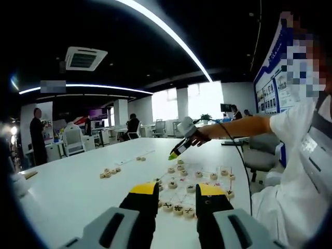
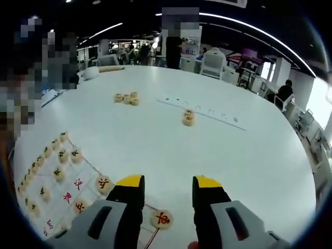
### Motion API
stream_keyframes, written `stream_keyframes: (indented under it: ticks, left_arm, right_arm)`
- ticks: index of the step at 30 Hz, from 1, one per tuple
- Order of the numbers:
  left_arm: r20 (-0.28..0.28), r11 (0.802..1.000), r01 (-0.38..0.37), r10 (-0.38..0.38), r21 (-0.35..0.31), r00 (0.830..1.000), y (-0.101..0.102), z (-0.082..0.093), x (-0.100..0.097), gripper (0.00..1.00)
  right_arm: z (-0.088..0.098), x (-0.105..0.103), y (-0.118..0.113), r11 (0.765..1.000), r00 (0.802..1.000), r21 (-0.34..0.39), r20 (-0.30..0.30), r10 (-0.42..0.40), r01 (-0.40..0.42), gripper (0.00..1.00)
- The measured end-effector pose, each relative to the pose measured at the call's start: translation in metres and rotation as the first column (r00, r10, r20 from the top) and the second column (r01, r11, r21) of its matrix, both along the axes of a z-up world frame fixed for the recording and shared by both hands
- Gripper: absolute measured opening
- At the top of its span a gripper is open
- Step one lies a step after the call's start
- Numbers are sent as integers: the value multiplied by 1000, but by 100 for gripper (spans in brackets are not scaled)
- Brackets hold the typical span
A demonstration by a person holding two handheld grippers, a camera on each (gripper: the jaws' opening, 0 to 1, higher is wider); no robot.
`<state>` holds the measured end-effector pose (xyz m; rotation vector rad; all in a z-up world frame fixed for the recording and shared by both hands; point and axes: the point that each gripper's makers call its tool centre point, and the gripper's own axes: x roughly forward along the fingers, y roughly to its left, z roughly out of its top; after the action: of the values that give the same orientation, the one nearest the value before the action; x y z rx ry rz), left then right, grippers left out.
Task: Pick up the chess pieces one by one and place each piece onto its starting position on the chessboard, setting the pieces on their correct points until all the chess pieces are arranged in the starting layout
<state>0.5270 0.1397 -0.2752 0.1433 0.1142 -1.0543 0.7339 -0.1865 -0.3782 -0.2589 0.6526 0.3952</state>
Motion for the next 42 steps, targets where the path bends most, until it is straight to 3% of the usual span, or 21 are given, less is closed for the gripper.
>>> stream_keyframes:
  ticks: [18,24,30,34,38,42]
  left_arm:
    - [1,1000,-23,23,-6,1000,10,1,4,30]
    - [2,1000,-26,26,-8,1000,10,1,4,30]
    - [4,1000,-25,25,-11,1000,11,2,4,30]
    - [3,1000,-25,25,-10,1000,11,1,4,30]
    - [6,1000,-23,23,-12,1000,11,2,3,30]
    - [4,1000,-24,24,-10,1000,11,1,4,30]
  right_arm:
    - [-11,75,-10,995,994,-11,39,-98,98,36]
    - [-8,91,9,996,995,1,49,-86,86,36]
    - [-13,116,18,995,994,-39,64,-94,96,35]
    - [-17,119,10,989,986,-5,77,-147,148,34]
    - [-17,143,1,975,970,69,107,-218,211,33]
    - [-21,154,0,970,965,99,113,-235,224,31]
